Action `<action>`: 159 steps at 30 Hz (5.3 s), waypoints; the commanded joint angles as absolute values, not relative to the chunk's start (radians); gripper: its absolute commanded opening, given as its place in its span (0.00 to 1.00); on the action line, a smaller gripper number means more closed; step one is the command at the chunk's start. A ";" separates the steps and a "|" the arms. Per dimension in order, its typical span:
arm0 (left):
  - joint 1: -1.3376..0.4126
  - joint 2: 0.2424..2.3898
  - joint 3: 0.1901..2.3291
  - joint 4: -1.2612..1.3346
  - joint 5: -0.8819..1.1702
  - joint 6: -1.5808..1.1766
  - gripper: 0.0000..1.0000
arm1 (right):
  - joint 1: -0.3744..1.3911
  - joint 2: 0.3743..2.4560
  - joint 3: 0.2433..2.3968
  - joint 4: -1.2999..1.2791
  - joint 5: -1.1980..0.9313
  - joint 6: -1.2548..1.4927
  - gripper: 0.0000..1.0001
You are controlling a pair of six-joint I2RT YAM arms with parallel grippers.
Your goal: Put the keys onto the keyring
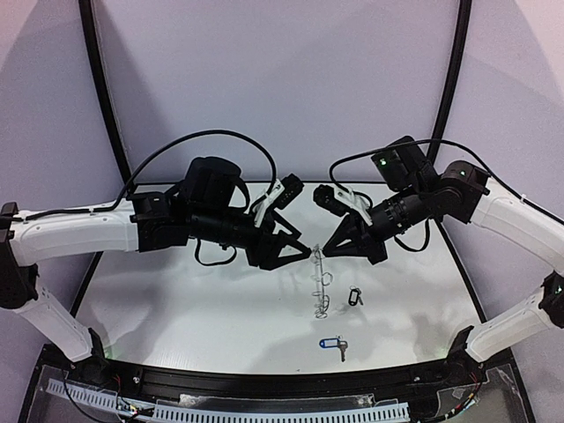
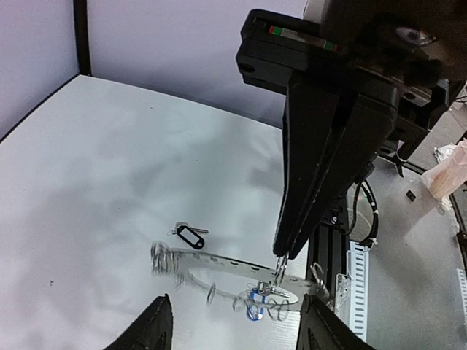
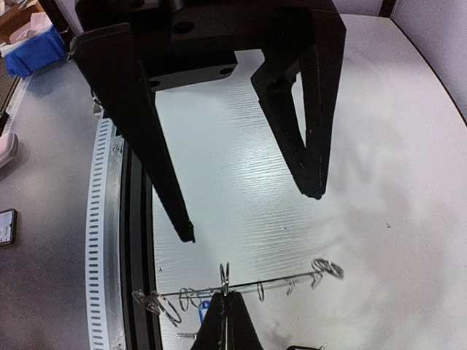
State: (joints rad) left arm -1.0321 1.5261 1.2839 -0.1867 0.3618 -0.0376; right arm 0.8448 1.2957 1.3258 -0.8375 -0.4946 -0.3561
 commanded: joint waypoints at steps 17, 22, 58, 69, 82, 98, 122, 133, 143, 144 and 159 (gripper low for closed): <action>-1.039 1.594 1.315 -0.107 0.451 -0.073 0.45 | 0.861 1.301 1.350 -0.824 -0.558 -0.361 0.00; -1.039 1.596 1.316 -0.102 0.447 -0.070 0.44 | 0.866 1.305 1.352 -0.828 -0.548 -0.359 0.00; -1.091 1.442 0.980 0.543 0.146 -0.012 0.01 | 0.890 0.813 1.014 -0.376 -0.187 -0.039 0.99; -1.092 1.280 0.795 0.762 0.092 0.021 0.01 | 0.888 0.868 1.019 -0.766 0.069 0.283 0.98; -1.091 1.132 0.684 0.590 -0.066 -0.098 0.01 | 0.887 1.308 0.972 -0.918 -0.160 0.543 0.84; -1.092 0.965 0.586 0.455 -0.053 -0.134 0.01 | 0.888 1.926 1.293 -1.095 -0.301 0.432 0.41; -1.091 0.963 0.582 0.433 -0.072 -0.096 0.01 | 0.901 2.002 1.313 -1.181 -0.325 0.367 0.17; -1.091 0.962 0.581 0.425 -0.073 -0.098 0.01 | 0.917 1.992 1.306 -1.190 -0.341 0.371 0.15; -1.091 0.963 0.581 0.424 -0.063 -0.110 0.01 | 0.916 1.940 1.279 -1.148 -0.313 0.417 0.19; -1.092 0.963 0.581 0.425 -0.061 -0.111 0.01 | 0.914 1.932 1.273 -1.140 -0.315 0.424 0.19; -1.091 0.980 0.594 0.423 -0.035 -0.118 0.01 | 0.883 1.769 1.061 -0.928 -0.383 0.587 0.20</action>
